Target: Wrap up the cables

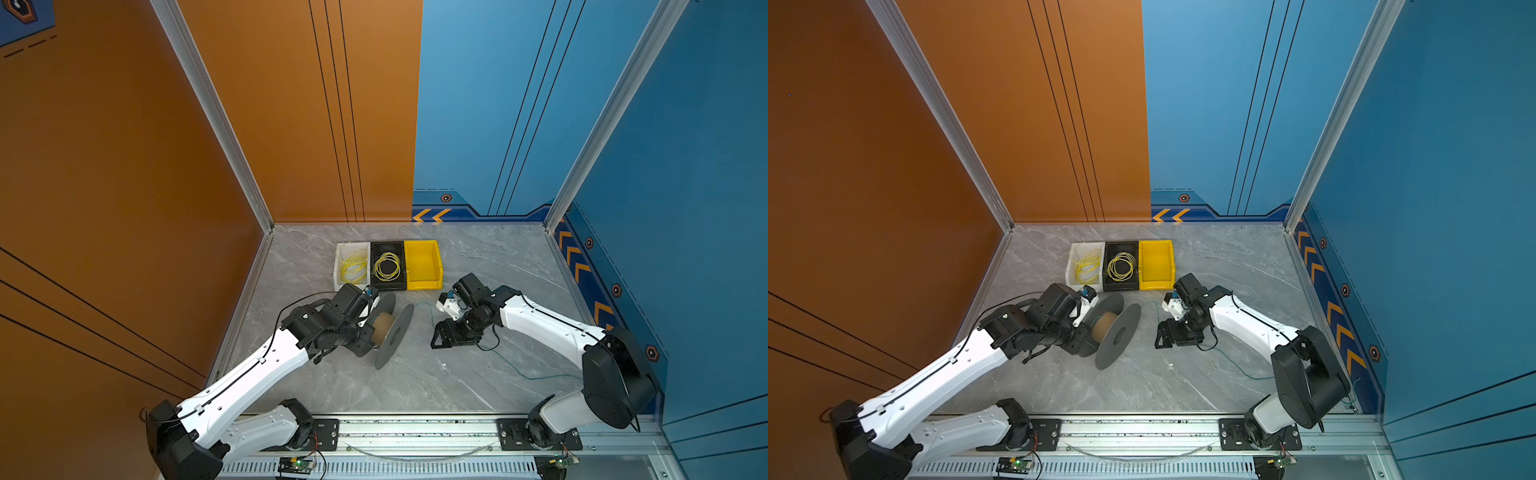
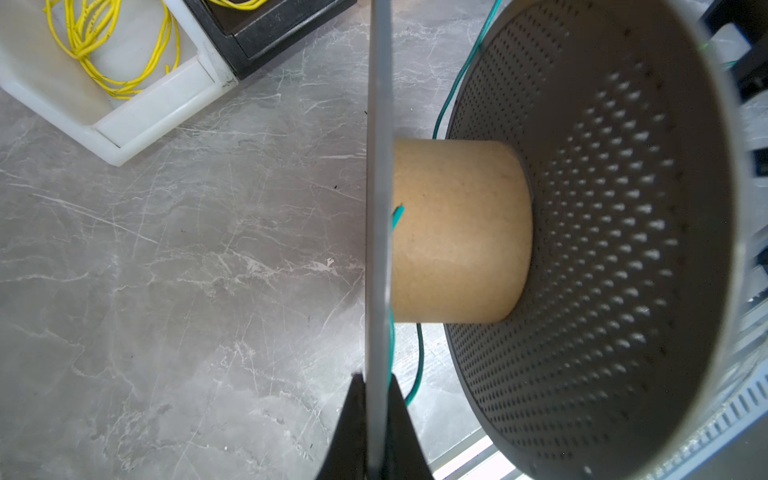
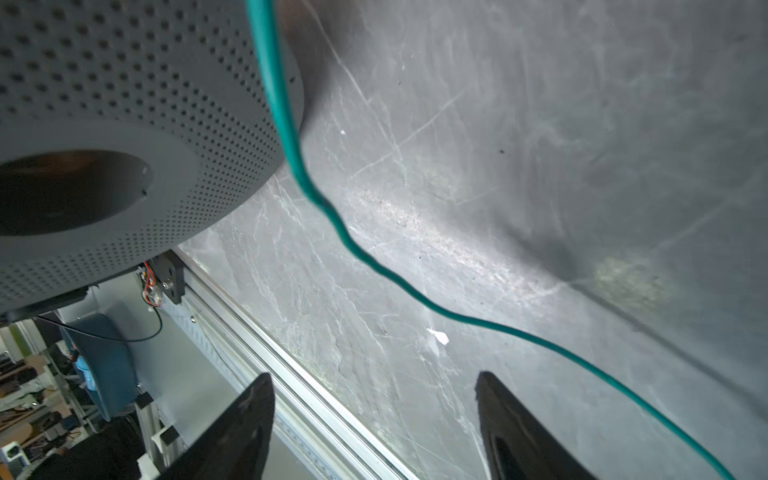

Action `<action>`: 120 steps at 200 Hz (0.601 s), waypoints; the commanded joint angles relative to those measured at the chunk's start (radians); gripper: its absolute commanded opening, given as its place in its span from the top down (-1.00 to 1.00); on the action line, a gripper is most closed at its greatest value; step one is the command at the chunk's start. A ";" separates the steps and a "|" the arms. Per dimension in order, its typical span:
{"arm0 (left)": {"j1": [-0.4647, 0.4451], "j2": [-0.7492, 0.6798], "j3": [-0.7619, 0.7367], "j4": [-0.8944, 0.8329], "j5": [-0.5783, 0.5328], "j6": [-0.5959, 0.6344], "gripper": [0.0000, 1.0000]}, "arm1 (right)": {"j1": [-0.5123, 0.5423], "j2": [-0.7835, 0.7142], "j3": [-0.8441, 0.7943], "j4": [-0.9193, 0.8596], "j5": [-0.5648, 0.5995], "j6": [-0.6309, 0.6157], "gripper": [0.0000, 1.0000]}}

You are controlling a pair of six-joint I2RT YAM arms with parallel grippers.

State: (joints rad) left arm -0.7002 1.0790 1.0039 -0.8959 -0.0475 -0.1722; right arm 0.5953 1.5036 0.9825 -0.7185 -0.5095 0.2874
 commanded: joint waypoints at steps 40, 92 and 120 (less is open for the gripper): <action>0.013 -0.010 0.019 0.023 0.029 0.004 1.00 | 0.052 0.002 -0.076 0.109 0.095 -0.053 -0.31; 0.028 -0.013 0.018 0.023 0.030 -0.001 1.00 | 0.065 0.014 -0.108 0.122 0.103 0.008 0.68; 0.030 -0.020 0.019 0.020 0.025 -0.004 1.00 | 0.043 -0.019 -0.057 0.073 0.125 0.029 1.00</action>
State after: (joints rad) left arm -0.6807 1.0790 1.0039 -0.8963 -0.0391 -0.1726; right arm 0.6529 1.5108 0.8906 -0.6128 -0.4126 0.2913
